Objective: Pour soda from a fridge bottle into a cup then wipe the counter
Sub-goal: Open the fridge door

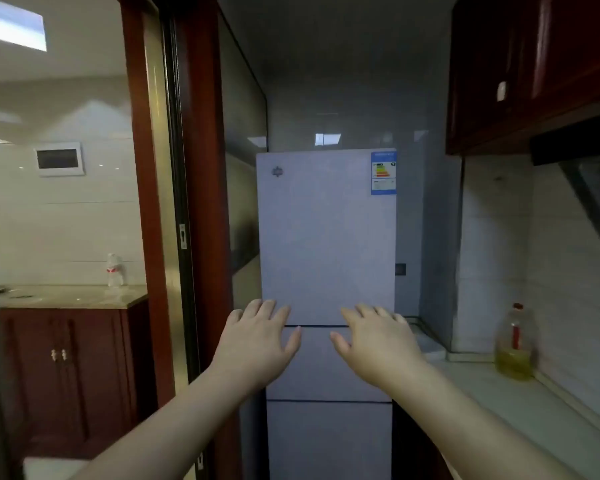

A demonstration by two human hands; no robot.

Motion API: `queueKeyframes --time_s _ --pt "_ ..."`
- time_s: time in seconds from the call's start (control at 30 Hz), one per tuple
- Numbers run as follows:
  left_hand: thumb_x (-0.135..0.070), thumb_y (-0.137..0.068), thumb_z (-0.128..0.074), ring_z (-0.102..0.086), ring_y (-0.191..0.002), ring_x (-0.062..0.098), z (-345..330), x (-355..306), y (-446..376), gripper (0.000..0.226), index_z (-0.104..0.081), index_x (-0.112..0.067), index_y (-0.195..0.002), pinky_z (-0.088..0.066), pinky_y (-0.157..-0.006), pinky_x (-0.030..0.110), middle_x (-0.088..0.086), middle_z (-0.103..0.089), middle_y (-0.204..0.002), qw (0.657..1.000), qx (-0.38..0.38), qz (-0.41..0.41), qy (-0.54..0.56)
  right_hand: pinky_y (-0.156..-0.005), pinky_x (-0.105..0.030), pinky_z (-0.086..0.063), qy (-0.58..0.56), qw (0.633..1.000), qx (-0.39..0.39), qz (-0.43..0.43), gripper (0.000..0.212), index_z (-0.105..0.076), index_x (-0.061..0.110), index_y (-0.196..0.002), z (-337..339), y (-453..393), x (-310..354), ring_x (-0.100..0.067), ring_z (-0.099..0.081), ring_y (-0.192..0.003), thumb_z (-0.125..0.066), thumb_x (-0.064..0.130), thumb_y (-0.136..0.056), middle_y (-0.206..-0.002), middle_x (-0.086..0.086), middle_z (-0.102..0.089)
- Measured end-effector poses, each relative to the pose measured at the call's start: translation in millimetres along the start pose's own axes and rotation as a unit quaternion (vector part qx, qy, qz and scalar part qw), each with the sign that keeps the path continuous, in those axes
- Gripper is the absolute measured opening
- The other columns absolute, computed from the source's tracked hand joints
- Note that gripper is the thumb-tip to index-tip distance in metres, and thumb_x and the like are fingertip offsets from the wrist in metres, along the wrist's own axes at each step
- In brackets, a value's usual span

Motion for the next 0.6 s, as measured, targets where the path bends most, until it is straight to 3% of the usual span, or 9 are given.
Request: queueKeyframes --time_s 0.4,0.6 --pt "-0.057 -0.098 -0.021 -0.023 -0.145 0.019 -90 41 -119 0.061 -0.026 -0.028 -0.151 -0.028 -0.114 0.041 -0.002 -0.032 -0.155 1.0 0.02 -0.005 -0.009 -0.11 -0.04 -0.026 -0.002 1.0 -0.003 0.017 0.059 -0.024 0.026 -0.149 -70 -132 -14 -0.022 -0.028 -0.138 -0.028 0.054 -0.098 -0.151 -0.001 -0.033" --pt "-0.057 -0.099 -0.022 -0.021 -0.146 0.021 -139 84 -194 0.062 -0.021 -0.026 -0.153 -0.024 -0.116 0.042 0.0 -0.027 -0.158 0.999 0.045 0.011 -0.001 -0.112 -0.038 -0.024 -0.019 0.999 -0.027 0.025 0.064 -0.008 0.026 -0.152 -100 -222 -1 -0.022 -0.024 -0.141 -0.031 0.052 -0.098 -0.155 0.0 -0.024"
Point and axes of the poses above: each hand's wrist, its own y-axis away from the middle knuckle, its own z-axis out of the back of the hand, x = y × z, the point moved 4 cm from there along -y, towards the middle knuckle
